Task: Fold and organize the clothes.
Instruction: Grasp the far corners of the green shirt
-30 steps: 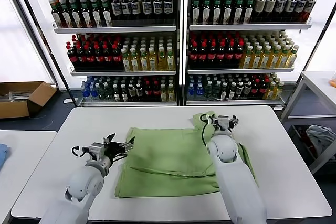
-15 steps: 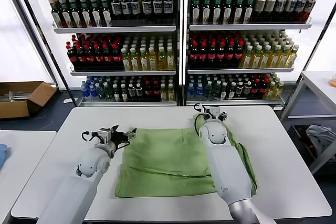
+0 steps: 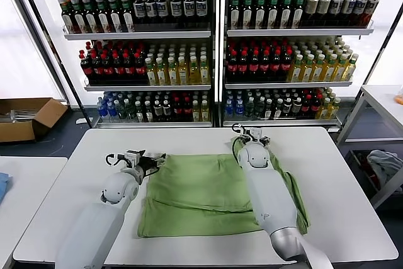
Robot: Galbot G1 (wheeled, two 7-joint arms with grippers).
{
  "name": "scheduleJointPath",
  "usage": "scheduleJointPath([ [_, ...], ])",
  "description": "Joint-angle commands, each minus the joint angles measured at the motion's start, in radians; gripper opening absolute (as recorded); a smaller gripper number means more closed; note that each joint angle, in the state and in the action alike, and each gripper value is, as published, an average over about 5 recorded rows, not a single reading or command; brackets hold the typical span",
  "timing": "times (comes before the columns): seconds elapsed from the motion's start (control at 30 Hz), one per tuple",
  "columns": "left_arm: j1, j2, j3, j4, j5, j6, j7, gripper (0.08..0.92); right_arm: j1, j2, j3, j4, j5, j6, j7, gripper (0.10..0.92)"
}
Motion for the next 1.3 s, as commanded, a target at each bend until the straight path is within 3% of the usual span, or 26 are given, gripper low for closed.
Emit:
scheduleJointPath([
  [0.03,-0.011,-0.01,0.008,0.036,0.007,0.003,0.0,0.823,0.015,0.009,0.0,-0.038,-0.001,0.001,-0.003,0.823],
  [0.2,0.008,-0.001,0.016,0.001,0.001,0.018,0.002,0.812,0.011,0.007,-0.004,-0.037,-0.004,-0.006,-0.001,0.823],
  [0.37,0.017,0.008,0.028,-0.028,-0.004,0.039,0.007,0.693,0.0,0.006,-0.007,-0.039,-0.018,-0.005,-0.003,0.781],
  [1.0,0.014,0.02,0.032,-0.014,-0.019,0.043,0.014,0.148,-0.051,0.008,-0.004,0.002,-0.016,-0.007,-0.004,0.242],
  [1.13,0.014,0.02,0.03,-0.024,-0.024,0.02,0.022,0.091,-0.061,-0.002,-0.002,0.031,-0.002,-0.013,-0.005,0.134],
  [1.3,0.017,0.021,0.027,-0.041,-0.028,-0.015,0.026,0.086,-0.08,-0.022,0.005,0.108,0.009,-0.015,-0.006,0.106],
])
